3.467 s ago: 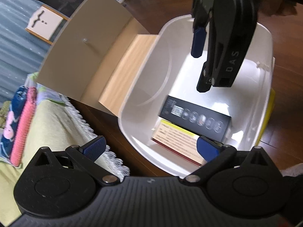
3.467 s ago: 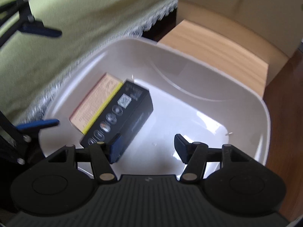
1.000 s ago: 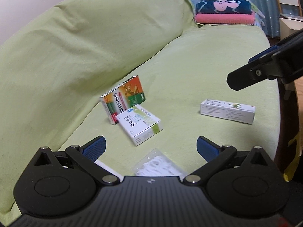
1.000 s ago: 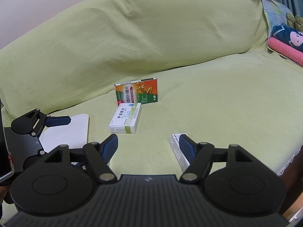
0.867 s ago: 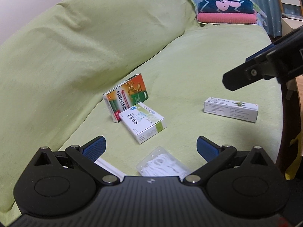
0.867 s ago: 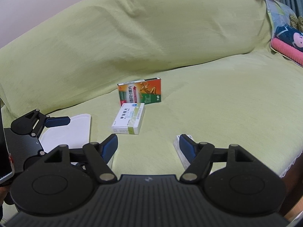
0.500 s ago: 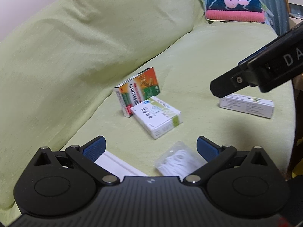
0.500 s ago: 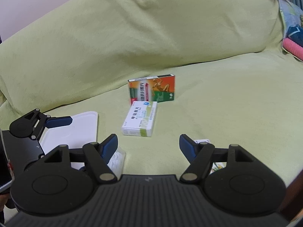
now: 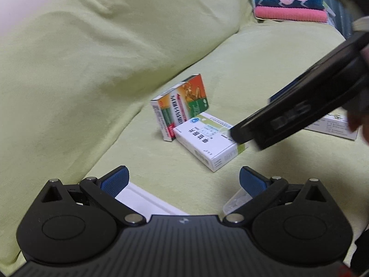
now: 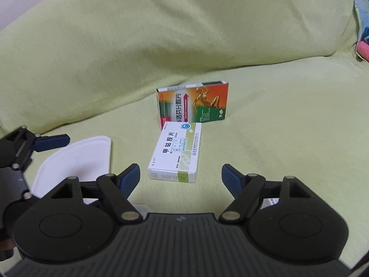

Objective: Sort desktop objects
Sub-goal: 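Move the right gripper toward the white medicine box with blue logo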

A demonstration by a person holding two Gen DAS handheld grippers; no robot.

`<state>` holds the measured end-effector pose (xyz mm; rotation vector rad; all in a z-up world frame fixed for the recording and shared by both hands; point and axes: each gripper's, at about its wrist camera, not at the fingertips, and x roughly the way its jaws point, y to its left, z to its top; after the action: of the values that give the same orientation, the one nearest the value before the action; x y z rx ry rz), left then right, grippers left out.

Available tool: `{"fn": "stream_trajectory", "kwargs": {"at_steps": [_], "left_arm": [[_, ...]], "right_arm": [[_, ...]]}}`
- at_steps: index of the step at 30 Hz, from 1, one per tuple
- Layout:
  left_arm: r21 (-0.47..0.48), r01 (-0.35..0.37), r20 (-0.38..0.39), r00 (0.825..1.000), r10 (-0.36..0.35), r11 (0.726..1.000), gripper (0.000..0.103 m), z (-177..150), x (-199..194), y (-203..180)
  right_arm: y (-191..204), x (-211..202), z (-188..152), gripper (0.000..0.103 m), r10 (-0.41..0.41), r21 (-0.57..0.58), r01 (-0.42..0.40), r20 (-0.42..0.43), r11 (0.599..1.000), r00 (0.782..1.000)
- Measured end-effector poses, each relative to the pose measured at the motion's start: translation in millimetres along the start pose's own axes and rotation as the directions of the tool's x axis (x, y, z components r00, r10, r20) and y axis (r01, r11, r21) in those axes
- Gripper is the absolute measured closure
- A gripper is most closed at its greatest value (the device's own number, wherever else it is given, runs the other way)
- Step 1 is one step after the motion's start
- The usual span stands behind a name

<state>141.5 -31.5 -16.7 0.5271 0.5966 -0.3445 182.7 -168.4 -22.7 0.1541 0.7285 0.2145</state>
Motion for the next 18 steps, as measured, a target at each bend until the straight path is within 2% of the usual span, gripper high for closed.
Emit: {"fn": "stream_trajectory", "kwargs": {"at_steps": [4,6,10,18], "left_arm": [[0.033,0.024,-0.010,1.000,-0.023,0.999,0.000,0,8,-6],[0.045,0.027,-0.011,1.000,-0.026,0.999,0.000,0,9,-9],[0.043,0.036,-0.013,0.999,-0.036,0.998,0.000,-2,10,-11],[0.053,0.056,-0.015,0.998,-0.056,0.997,0.000,-3,9,-17]], "right_arm": [[6,31,2,0.028,-0.001,0.003,0.001,-0.048,1.000,0.999],[9,45,3,0.022,0.008,0.014,-0.007,-0.076,1.000,0.997],[16,68,5,0.021,0.016,0.007,-0.015,-0.117,1.000,0.993],[20,89,5,0.021,-0.001,-0.007,0.000,-0.147,1.000,0.989]]}}
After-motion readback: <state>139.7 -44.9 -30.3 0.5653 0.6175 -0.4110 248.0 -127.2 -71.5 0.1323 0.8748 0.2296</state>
